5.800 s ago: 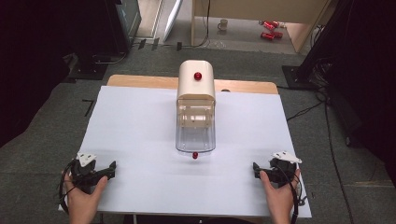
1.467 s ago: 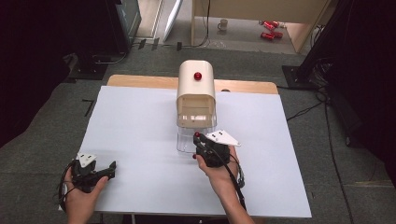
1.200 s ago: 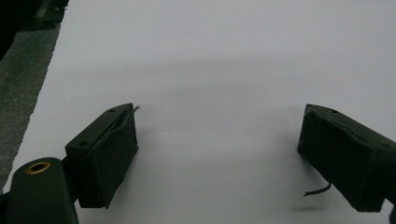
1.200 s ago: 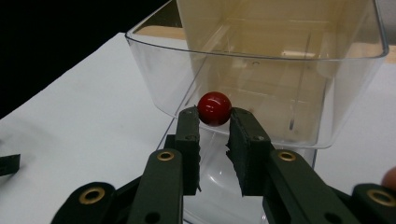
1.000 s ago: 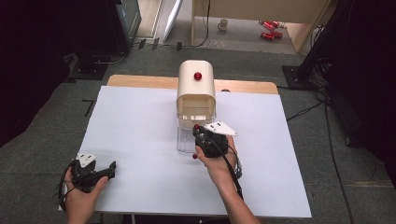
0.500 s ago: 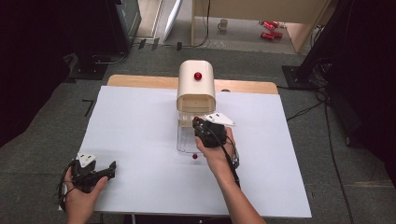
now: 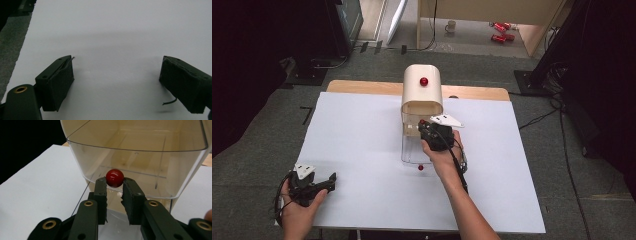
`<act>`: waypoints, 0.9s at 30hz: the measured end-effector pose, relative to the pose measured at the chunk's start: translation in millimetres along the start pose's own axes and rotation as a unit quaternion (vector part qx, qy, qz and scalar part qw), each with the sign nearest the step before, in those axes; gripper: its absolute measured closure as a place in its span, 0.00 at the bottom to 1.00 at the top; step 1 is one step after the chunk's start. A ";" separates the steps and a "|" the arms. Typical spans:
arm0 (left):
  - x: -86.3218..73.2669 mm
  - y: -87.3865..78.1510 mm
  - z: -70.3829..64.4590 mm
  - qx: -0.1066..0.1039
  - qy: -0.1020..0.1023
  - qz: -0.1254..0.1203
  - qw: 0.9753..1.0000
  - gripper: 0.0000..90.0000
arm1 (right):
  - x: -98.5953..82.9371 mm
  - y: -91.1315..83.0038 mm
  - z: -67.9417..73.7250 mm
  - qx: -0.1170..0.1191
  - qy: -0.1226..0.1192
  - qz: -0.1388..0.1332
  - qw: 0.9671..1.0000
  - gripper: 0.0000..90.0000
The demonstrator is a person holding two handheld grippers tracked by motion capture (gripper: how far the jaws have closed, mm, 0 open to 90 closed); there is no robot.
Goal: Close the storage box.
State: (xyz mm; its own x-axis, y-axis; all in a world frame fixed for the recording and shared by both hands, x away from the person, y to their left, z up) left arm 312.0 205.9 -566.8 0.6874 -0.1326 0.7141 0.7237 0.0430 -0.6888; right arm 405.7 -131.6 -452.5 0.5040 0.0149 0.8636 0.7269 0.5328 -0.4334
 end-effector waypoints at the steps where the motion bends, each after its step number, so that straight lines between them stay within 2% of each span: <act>1: 0.0 0.0 0.0 0.000 0.000 0.000 1.000 0.14 | 0.3 0.7 -0.3 0.000 0.000 -0.001 1.000 0.84; 7: 0.0 0.0 0.0 0.000 0.000 -0.001 1.000 0.14 | 0.7 1.6 -0.5 0.008 0.001 0.006 1.000 0.83; 8: 0.0 0.0 0.0 0.000 0.000 0.000 1.000 0.14 | -1.3 -0.9 -0.1 0.012 0.005 0.013 1.000 0.77; 9: 0.0 0.0 0.0 0.000 0.000 0.000 1.000 0.14 | -1.3 -0.9 -0.1 0.012 0.005 0.013 1.000 0.77; 11: 0.0 0.0 0.1 0.000 0.001 0.000 1.000 0.14 | -5.0 -5.5 2.8 0.021 0.009 0.016 1.000 0.71; 12: 0.1 0.0 0.0 0.000 0.000 -0.001 1.000 0.14 | -11.4 -10.6 5.4 0.024 0.006 0.021 0.999 0.65; 13: 0.1 0.0 0.0 0.000 0.000 -0.001 1.000 0.14 | -11.4 -10.6 5.4 0.024 0.006 0.021 0.999 0.65; 17: 0.1 -0.1 -0.1 0.000 0.000 -0.001 1.000 0.14 | -34.5 -23.7 9.5 0.029 0.001 0.037 0.999 0.58; 22: 0.1 0.0 -0.1 0.000 0.000 -0.001 1.000 0.14 | -59.1 -46.5 15.3 0.037 0.008 0.037 0.999 0.57; 27: 0.1 -0.1 -0.2 0.000 0.000 -0.001 1.000 0.14 | -72.6 -57.4 24.0 0.046 0.011 0.037 0.998 0.58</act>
State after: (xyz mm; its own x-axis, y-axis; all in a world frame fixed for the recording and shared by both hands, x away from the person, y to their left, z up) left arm 312.0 205.7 -566.7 0.6861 -0.1334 0.7152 0.7250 0.0433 -0.6874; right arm 316.1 -143.0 -484.1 0.5656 0.0385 0.8238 0.6416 0.6071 -0.4689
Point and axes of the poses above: each handheld gripper's, and its own axes: y roughly forward along the jaws, x roughly out of its top, z roughly to its left, the point moved 10 cm from there along y, roughly forward along the jaws, and after that the axes turned 8 degrees about x, right-handed, at the moved point
